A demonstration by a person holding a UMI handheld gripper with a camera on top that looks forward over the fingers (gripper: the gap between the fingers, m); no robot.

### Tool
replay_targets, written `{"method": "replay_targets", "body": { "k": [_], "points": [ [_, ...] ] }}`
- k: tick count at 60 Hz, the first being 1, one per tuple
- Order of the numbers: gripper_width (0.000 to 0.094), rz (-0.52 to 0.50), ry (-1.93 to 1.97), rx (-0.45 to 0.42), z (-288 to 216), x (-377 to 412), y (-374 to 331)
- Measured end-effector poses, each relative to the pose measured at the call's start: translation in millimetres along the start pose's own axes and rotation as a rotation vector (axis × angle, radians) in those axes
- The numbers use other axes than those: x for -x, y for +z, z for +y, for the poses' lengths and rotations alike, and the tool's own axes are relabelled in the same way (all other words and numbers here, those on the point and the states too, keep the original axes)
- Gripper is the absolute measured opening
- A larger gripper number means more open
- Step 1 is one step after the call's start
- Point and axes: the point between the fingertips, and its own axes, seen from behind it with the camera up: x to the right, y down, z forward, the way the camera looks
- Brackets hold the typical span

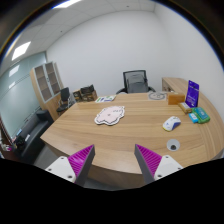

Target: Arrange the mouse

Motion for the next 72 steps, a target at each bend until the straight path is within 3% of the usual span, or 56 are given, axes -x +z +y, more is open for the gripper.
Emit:
{"method": "replay_targets", "body": {
  "k": [11, 22, 28, 47, 57, 72],
  "points": [
    [0.0826, 0.168, 0.085, 0.020, 19, -48, 9],
    [0.0826, 0.238, 0.051, 0.040, 15, -103, 28],
    [0.0829, 0.233, 0.048, 0.087, 17, -139, 55],
    [0.0829, 0.219, 0.122, 0.092, -8, -263, 151],
    [0.0833, 0.206, 0.145, 0.134, -7, -292, 188],
    [0.0828, 0.198, 0.065, 0.102, -39, -304, 237]
  ]
}}
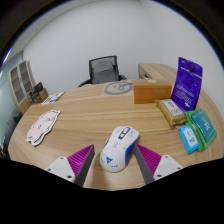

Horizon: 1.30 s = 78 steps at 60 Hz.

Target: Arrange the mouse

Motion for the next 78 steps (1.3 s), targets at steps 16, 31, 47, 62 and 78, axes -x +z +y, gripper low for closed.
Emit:
{"method": "replay_targets", "body": {
  "k": [16, 31, 47, 62, 78],
  "points": [
    [0.0595, 0.018, -0.170, -0.059, -19, 3, 30],
    [0.0376, 0.046, -0.122, -0.031, -16, 3, 32],
    [0.0339, 0.085, -0.050, -0.068, -59, 120, 30],
    [0.0338, 0.047, -0.007, -0.020, -65, 311, 113],
    [0.0440, 0.093, -0.056, 0.026, -48, 341, 149]
  ]
}}
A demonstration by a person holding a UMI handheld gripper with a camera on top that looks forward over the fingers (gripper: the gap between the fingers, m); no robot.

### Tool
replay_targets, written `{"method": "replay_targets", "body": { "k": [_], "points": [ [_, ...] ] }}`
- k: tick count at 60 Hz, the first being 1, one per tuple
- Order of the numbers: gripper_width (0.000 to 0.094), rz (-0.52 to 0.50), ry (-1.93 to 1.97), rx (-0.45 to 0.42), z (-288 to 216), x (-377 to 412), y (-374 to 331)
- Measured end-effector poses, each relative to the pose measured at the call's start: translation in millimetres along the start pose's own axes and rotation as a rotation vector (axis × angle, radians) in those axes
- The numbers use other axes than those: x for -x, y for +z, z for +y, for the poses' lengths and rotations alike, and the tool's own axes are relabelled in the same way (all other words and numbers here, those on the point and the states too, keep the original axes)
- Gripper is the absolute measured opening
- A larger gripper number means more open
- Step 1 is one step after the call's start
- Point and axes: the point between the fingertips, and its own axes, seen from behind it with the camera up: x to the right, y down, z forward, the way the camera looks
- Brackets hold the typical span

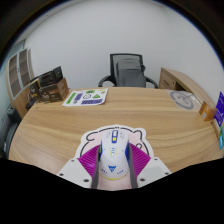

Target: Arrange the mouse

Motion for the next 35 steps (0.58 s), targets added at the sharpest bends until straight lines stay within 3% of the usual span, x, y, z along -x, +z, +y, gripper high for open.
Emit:
{"method": "replay_targets", "body": {
  "k": [4, 9, 23, 35],
  "points": [
    [0.0558, -0.005, -0.007, 0.039, 5, -2, -3],
    [0.0856, -0.003, 0.008, 0.079, 9, 0, -22],
    [0.0835, -0.043, 0.088, -0.021, 10, 15, -134],
    [0.0834, -0.059, 0.115, -0.054, 57, 6, -254]
  ]
}}
